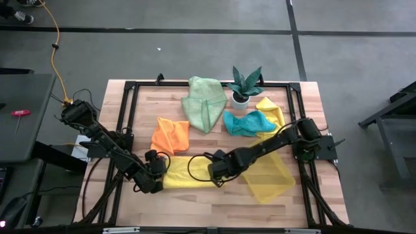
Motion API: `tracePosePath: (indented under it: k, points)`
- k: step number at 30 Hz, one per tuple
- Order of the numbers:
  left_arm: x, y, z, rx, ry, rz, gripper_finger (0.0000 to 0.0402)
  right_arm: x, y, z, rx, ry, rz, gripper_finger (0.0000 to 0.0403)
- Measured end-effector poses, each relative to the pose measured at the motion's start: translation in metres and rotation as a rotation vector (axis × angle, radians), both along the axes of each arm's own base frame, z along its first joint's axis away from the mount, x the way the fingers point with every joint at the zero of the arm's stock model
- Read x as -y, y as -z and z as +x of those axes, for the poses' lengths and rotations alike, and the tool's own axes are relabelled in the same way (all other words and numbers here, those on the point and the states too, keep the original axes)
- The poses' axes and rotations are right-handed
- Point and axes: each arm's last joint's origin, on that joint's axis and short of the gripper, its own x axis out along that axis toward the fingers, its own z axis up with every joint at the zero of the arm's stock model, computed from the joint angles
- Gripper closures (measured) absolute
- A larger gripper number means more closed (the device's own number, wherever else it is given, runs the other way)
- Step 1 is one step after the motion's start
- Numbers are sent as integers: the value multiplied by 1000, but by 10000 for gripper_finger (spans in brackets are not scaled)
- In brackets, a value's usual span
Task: Fold microfiber towels
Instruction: Fold the left yellow microfiber cloth
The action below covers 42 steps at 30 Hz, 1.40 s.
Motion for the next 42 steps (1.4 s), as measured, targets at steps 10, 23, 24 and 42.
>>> tracePosePath:
  k: [10, 23, 24, 42]
  points:
    - [0, -3, -1, -10, 22, -14, 401, -5, -20, 14, 117, -70, 21, 403]
    - [-3, -32, -4, 99, 117, -38, 401, -8, -26, 26, 254, -133, 32, 403]
    - [-3, -35, -5, 112, 130, -39, 401, -8, -26, 27, 267, -137, 33, 403]
    - [-24, -52, -40, -51, 63, -93, 402, 7, -46, 59, 606, -256, -1, 403]
